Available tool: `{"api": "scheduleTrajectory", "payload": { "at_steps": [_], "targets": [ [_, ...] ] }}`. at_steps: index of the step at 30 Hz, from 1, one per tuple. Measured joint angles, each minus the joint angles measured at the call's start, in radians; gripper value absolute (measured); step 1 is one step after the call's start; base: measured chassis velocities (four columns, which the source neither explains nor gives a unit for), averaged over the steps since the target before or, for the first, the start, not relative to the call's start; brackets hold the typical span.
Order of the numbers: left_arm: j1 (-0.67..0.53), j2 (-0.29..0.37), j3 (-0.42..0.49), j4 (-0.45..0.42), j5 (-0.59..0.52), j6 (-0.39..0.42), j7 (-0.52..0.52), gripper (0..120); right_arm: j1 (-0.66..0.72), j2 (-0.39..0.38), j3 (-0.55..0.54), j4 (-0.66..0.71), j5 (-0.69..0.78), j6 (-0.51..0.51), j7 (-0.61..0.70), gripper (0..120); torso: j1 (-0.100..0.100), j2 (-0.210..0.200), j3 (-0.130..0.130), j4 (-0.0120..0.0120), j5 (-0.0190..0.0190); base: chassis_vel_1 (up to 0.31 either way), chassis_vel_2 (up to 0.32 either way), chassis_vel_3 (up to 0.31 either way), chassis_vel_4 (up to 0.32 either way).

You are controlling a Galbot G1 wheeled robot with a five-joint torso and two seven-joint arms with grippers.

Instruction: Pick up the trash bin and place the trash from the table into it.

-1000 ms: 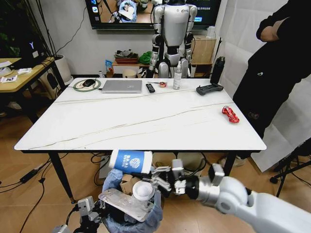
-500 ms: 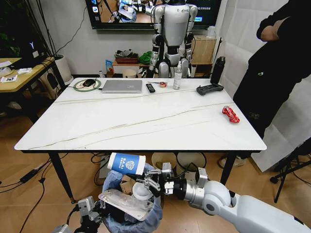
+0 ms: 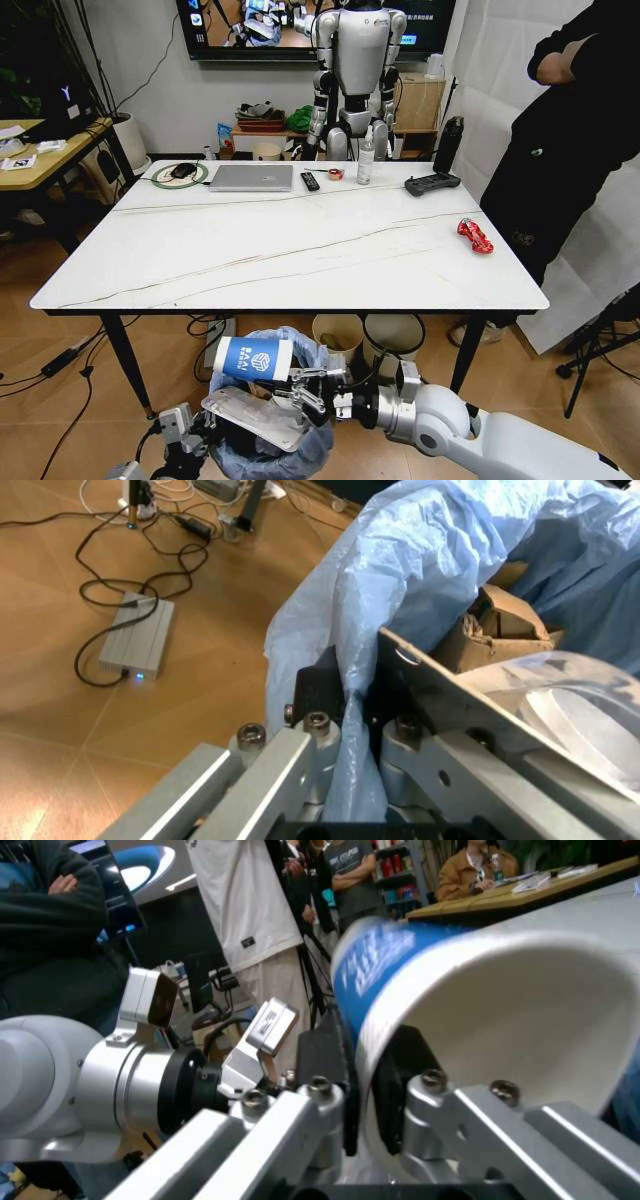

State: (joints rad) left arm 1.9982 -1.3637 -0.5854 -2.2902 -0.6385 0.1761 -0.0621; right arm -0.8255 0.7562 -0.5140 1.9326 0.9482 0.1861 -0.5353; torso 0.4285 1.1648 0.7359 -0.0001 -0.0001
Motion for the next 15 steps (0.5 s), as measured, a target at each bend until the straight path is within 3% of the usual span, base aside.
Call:
{"api": "scheduleTrajectory", "payload": {
  "at_steps": [9,12,15],
  "targets": [
    [0.004,-0.007,-0.007,-0.010,0.000,0.001,-0.003,0,0.001,0.000,-0.012,0.000,-0.014,0.000,0.010,43,0.000,0.000,0.000,0.0001,0.0001,0.000,0.000,0.000,0.000],
    [0.003,-0.007,-0.007,-0.010,0.001,0.001,-0.003,0,0.002,-0.002,-0.011,0.001,-0.016,0.000,0.011,50,0.000,0.000,0.000,0.0001,0.0001,0.000,0.000,0.000,0.000],
    [0.003,-0.007,-0.008,-0.010,0.002,0.001,-0.004,0,0.008,-0.011,-0.013,0.003,-0.024,-0.002,0.013,65,0.000,0.000,0.000,0.0001,0.0001,0.000,0.000,0.000,0.000]
  ]
}}
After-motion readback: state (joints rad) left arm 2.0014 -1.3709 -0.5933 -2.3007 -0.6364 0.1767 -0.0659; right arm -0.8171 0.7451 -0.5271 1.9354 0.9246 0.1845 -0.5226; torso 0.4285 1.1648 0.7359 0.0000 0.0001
